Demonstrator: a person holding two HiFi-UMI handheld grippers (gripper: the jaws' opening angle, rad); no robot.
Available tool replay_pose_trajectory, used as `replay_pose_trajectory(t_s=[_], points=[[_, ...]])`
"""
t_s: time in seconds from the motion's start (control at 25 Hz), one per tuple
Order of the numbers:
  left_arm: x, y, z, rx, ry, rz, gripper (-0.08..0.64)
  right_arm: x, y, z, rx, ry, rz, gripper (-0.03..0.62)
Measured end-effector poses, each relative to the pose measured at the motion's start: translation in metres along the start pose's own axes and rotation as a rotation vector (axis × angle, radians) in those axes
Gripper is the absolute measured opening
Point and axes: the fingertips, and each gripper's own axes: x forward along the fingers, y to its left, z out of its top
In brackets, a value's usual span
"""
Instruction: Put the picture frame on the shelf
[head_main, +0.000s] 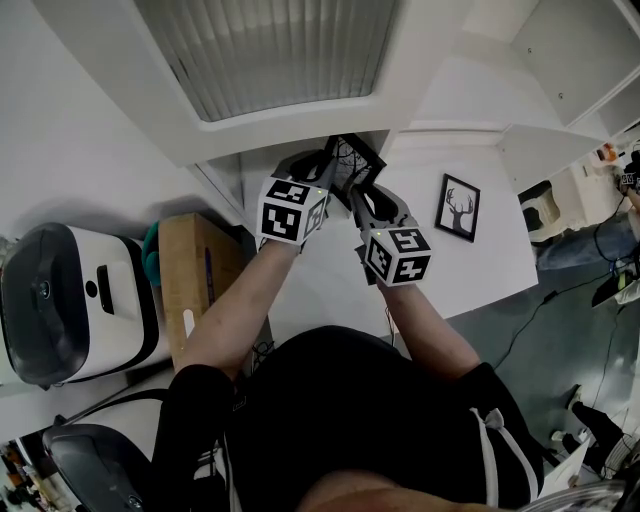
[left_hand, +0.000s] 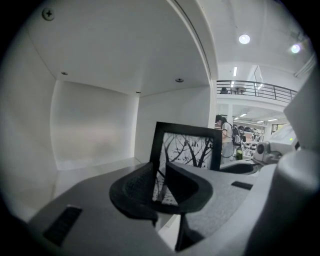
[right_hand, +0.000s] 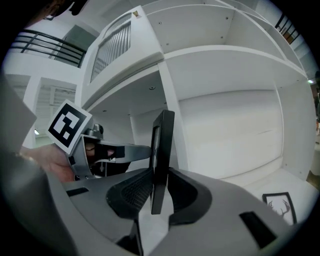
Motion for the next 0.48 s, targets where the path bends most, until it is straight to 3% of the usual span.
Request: replay_pose_trajectory(t_s=[0.2,0.48], points=[[0.005,-0.014,-0.004,0.004,-0.004,-0.020,0.051,0.004,0.002,0.000,0.002,-0.018,0.010,0.083],[0.001,-0.017,-0.009,0.022,0.014,-0.025,0.051,0.006,-0.009,0.002,-0.020,-0.039,-0.073,0.081]])
